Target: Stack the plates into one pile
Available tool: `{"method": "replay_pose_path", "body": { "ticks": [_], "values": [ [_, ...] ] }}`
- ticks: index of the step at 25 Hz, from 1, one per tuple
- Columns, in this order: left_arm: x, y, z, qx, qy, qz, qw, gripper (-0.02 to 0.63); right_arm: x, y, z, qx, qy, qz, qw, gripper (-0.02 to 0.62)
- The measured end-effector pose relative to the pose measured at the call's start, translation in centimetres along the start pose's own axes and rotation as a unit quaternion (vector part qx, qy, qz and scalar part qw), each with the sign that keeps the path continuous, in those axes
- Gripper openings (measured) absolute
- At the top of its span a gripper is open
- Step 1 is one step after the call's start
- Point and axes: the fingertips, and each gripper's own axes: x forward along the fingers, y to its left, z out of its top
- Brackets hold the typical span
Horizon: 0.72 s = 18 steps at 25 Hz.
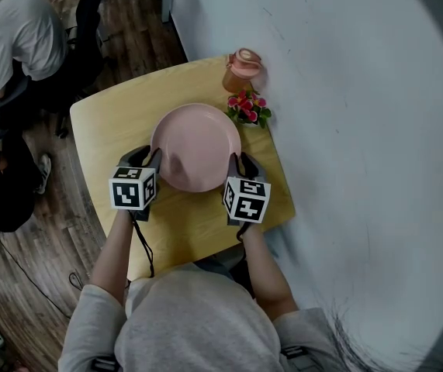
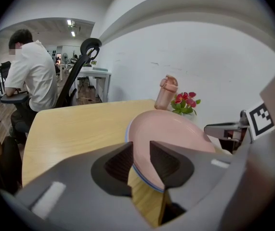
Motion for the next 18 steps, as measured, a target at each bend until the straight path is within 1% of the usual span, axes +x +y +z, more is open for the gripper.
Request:
{"method": "replay_pose_path", "body": {
  "ticks": [1, 5, 6, 8, 13, 18],
  "values": [
    [-0.3, -0.1, 0.2, 0.001, -0.005, -0.001, 1.0000, 0.167, -0.4, 0.3, 0.5, -0.001, -0.011, 0.004, 1.000, 0.063],
    [-2.0, -0.5, 1.5, 0.009, -0.034, 0.000, 0.9994, 0.110, -2.1, 2.0, 2.3, 0.010, -0.051, 0.044, 0.998, 0.053],
    [-2.5, -0.5, 1.8, 0.011, -0.042, 0.001, 0.9991, 0.099, -2.6, 2.2, 2.6, 0.011, -0.058, 0.047, 0.997, 0.014],
    [-3.5, -0.8, 2.5, 0.015, -0.058, 0.002, 0.9982, 0.059, -3.5, 2.6, 3.0, 0.003, -0.069, 0.050, 0.996, 0.003],
    [-6.3, -1.7, 4.2, 0.033, -0.103, 0.008, 0.9941, 0.058, -5.9, 3.2, 4.3, -0.012, -0.099, 0.061, 0.993, 0.003],
    [-9.5, -3.2, 6.4, 0.055, -0.159, 0.014, 0.9856, 0.058, -8.8, 3.3, 6.0, -0.023, -0.137, 0.068, 0.988, 0.003]
  ]
}}
